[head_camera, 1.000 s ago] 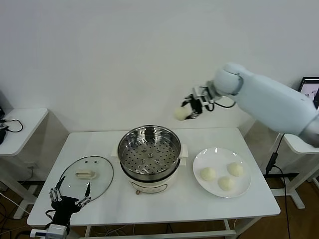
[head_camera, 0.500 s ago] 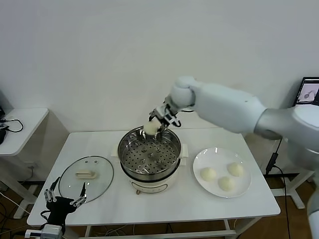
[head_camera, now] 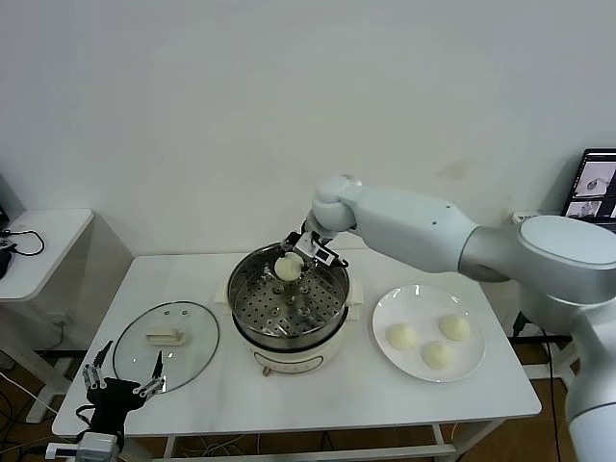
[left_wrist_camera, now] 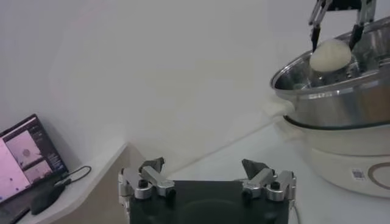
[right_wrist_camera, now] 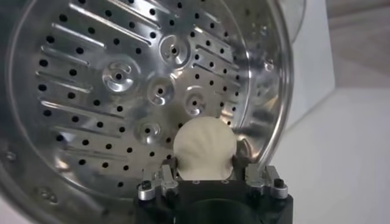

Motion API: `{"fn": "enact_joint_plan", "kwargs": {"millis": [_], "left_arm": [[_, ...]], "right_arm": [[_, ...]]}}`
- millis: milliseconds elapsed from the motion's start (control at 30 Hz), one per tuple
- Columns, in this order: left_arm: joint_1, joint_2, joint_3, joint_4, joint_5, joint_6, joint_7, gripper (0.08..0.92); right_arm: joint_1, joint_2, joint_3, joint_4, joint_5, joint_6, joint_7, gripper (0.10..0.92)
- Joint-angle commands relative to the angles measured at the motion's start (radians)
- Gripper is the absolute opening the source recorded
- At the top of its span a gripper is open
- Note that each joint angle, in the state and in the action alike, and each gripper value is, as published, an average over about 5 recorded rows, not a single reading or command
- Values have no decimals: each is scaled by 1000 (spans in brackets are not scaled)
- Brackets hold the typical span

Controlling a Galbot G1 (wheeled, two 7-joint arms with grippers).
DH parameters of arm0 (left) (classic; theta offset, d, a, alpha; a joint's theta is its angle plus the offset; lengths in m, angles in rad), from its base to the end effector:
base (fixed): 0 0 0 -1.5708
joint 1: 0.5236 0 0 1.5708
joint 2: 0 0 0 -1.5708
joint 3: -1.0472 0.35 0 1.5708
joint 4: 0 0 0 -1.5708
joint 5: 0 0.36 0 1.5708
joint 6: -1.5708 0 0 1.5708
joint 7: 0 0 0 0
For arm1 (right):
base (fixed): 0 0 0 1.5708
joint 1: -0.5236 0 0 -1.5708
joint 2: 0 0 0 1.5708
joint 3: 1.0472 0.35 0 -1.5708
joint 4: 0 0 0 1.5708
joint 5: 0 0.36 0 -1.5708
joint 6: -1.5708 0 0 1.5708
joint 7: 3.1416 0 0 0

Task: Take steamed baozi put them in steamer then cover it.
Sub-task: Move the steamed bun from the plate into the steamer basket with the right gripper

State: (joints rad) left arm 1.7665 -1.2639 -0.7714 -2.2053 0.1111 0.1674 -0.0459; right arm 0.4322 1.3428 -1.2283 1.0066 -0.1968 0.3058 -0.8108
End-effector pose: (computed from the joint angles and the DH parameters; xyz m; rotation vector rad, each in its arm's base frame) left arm 0.1398 0.1091 -0.2670 0.1238 -2.8482 -0.7412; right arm 0.5886 0.1689 -0.1090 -1.8212 0.8982 -2.3528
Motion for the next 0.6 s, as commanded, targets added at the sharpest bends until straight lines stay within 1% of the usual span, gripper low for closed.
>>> {"fn": "enact_joint_plan", "kwargs": {"millis": [33, 200, 300, 367, 533, 600], "left_arm": [[3, -3, -2, -3, 0, -1, 0, 823], [4, -4, -2, -4, 0, -1, 0, 823], [3, -5, -2, -6, 0, -1, 0, 823], [4, -6, -1, -7, 0, -1, 0, 823], [7, -9, 2, -9, 1, -1, 0, 823], [8, -8, 2, -12, 2, 0, 0, 823]], "right_arm": [[-35, 33, 4, -58, -140, 105, 67, 577], [-52, 53, 21, -102, -216, 143, 91, 577], [-52, 57, 23, -113, -223, 154, 93, 580], [-51, 55, 20, -112, -222, 156, 90, 602], [-47, 44, 20, -104, -205, 155, 86, 735], [-35, 32, 25, -86, -167, 140, 77, 779]]}}
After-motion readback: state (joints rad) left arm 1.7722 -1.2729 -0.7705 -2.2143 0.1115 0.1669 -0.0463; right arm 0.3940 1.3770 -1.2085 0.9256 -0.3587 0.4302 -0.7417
